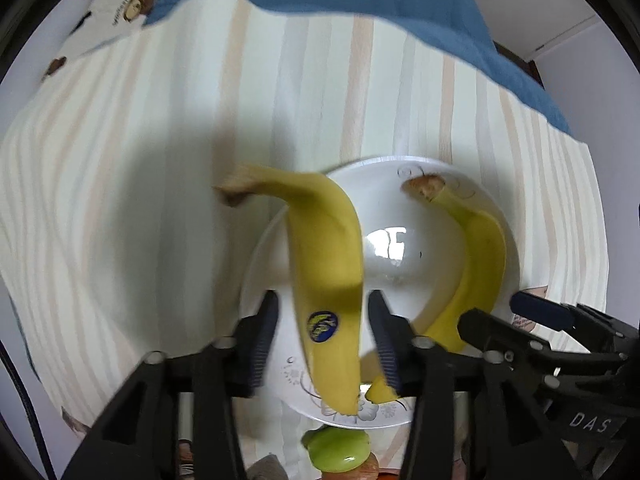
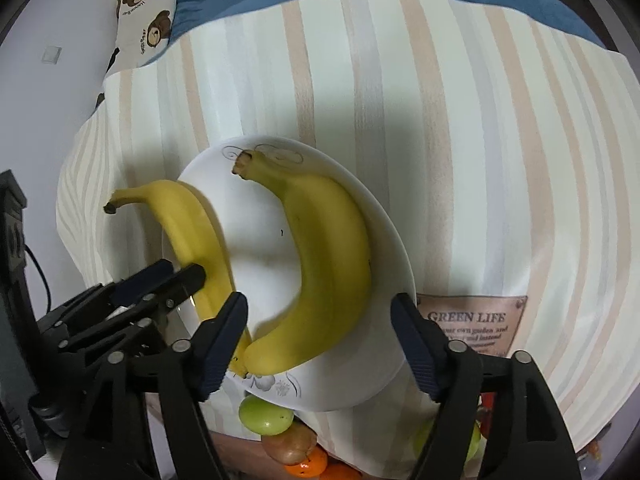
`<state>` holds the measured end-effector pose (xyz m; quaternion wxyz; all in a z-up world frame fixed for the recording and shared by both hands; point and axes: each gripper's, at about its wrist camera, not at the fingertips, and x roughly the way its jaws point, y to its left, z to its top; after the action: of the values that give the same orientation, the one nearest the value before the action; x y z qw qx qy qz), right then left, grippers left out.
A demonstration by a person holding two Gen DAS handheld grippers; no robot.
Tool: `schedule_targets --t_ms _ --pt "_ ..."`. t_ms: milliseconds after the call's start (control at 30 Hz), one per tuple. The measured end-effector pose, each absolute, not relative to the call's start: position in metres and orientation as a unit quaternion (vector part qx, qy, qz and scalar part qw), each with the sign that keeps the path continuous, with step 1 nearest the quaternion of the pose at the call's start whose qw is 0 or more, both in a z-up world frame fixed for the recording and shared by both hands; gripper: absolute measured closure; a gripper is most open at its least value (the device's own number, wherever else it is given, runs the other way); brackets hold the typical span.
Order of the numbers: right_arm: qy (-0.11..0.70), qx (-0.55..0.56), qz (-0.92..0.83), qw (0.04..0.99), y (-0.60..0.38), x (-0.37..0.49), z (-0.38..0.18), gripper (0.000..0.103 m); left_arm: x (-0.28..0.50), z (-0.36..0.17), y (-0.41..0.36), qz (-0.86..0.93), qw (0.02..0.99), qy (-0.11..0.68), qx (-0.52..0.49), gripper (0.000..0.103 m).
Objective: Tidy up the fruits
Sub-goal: 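Open both tools and lift them away from the plate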
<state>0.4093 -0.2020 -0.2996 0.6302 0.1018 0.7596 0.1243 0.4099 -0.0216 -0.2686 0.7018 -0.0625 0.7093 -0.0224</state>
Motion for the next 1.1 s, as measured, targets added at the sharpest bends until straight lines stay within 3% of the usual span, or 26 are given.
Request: schedule_targets --t_ms 100,200,533,1100 --pt "0.751 0.091 0.119 0.643 -0.209 0.401 -0.286 0.014 0.402 -0.255 -0.019 -0.014 0.714 0.698 -0.052 0.029" --pt "0.740 0.068 0.108 0.661 -0.212 0.394 -0.273 0.010 0.390 -0.243 -0.016 -0.004 0.727 0.686 -0.044 0.015" --pt "0.685 -0.008 0.100 0.722 -0.193 0.368 -0.224 0.009 0.353 -0.211 0.002 0.013 0.758 0.651 -0.039 0.014" --pt "0.577 -0.011 0.090 0.812 -0.186 0.274 -0.131 0.009 0.267 -0.128 -0.005 0.010 0.832 0.554 -0.010 0.014"
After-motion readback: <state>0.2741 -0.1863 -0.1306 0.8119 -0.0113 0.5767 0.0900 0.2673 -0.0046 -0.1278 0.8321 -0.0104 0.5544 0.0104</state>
